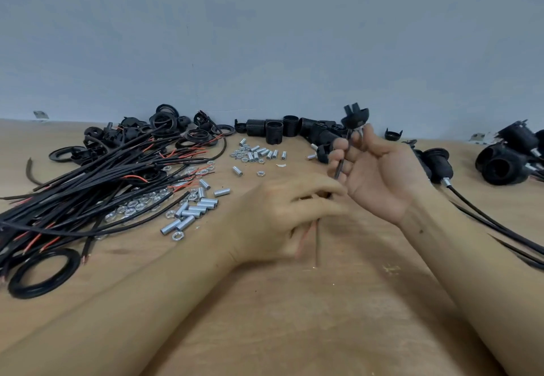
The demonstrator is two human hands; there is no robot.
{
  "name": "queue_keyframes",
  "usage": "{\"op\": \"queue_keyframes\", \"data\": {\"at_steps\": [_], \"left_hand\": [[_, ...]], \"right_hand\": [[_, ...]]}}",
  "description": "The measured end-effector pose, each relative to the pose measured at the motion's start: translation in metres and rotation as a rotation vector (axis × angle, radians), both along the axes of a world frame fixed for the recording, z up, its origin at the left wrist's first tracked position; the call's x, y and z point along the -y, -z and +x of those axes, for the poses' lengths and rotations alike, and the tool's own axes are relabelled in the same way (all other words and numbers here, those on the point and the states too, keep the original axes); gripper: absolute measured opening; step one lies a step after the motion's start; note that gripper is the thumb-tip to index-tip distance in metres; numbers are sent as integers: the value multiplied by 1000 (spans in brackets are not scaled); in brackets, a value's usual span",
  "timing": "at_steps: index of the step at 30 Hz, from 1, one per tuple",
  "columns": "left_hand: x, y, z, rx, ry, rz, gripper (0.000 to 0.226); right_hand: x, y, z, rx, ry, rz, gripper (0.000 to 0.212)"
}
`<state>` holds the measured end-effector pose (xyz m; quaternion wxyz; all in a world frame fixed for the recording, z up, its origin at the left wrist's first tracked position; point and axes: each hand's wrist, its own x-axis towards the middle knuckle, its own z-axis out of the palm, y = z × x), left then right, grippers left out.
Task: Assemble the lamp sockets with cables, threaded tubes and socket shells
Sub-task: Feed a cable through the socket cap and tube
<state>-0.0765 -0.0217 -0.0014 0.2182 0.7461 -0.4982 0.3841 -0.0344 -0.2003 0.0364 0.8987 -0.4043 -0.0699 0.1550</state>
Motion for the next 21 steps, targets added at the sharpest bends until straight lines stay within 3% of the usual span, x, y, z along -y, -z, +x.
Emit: {"op": "queue_keyframes", "data": {"at_steps": [6,11,16,21], "left_hand": [[-4,5,6,-336,-188,-424,18],[-7,5,7,-605,-167,-680,33],[-6,5,6,-684,-124,-578,33],[-4,-1,5,-609,-156,-689,35]], "right_hand": [[-5,-2,-6,93,-163,-274,27],[-13,0,-13,258,-257,-593,26],[-9,1,-13,342,-239,-742,27],[-6,4,-8,397,-86,-720,27]]}}
